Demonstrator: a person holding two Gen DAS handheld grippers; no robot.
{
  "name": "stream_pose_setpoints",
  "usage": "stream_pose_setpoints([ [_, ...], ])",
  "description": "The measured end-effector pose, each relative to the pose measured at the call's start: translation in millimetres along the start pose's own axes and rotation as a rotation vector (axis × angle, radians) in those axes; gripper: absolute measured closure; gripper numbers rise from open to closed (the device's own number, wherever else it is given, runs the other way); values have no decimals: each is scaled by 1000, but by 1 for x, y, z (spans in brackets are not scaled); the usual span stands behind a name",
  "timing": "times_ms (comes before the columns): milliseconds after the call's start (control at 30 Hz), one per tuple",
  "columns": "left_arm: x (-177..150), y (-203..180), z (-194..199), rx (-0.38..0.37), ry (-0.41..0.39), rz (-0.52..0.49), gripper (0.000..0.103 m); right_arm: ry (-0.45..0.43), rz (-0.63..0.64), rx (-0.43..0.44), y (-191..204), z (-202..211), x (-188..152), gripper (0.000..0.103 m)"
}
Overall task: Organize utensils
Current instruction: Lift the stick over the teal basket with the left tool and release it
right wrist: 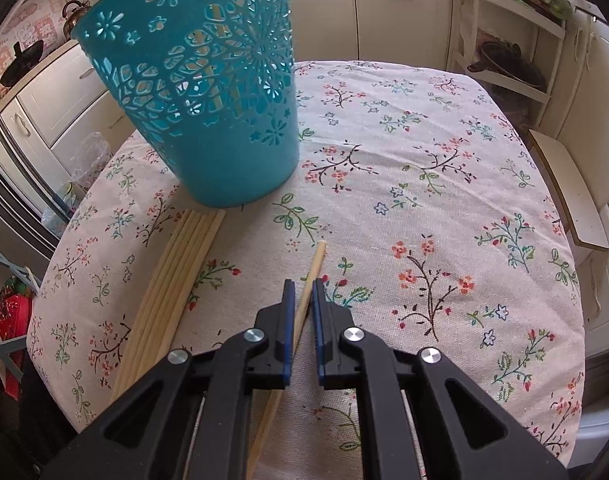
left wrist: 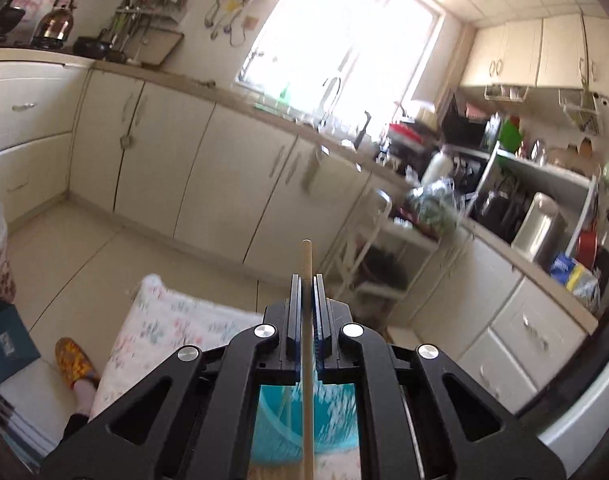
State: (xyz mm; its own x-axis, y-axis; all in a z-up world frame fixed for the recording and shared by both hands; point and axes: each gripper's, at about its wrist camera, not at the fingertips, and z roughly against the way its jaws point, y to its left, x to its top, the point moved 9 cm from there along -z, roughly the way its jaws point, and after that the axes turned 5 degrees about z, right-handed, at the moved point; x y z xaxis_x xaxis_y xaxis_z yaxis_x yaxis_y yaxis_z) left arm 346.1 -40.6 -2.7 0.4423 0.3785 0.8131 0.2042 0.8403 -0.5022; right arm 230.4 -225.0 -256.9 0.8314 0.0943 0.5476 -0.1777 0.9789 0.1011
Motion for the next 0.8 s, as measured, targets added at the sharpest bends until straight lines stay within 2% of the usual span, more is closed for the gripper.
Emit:
stream_pose_setpoints([
  [133, 20, -11, -25, 22, -87, 10, 98, -3, -1, 6, 0, -1, 0, 94],
  [333, 16, -7, -62, 103, -127, 3, 98, -7, -8, 18, -1, -1, 0, 94],
  [467, 5, 2, -71, 125, -119, 10, 98, -8, -6, 17, 0, -1, 0, 94],
  [800, -34, 14, -72, 163, -41, -68, 98, -6, -11, 25, 0, -1, 0, 94],
])
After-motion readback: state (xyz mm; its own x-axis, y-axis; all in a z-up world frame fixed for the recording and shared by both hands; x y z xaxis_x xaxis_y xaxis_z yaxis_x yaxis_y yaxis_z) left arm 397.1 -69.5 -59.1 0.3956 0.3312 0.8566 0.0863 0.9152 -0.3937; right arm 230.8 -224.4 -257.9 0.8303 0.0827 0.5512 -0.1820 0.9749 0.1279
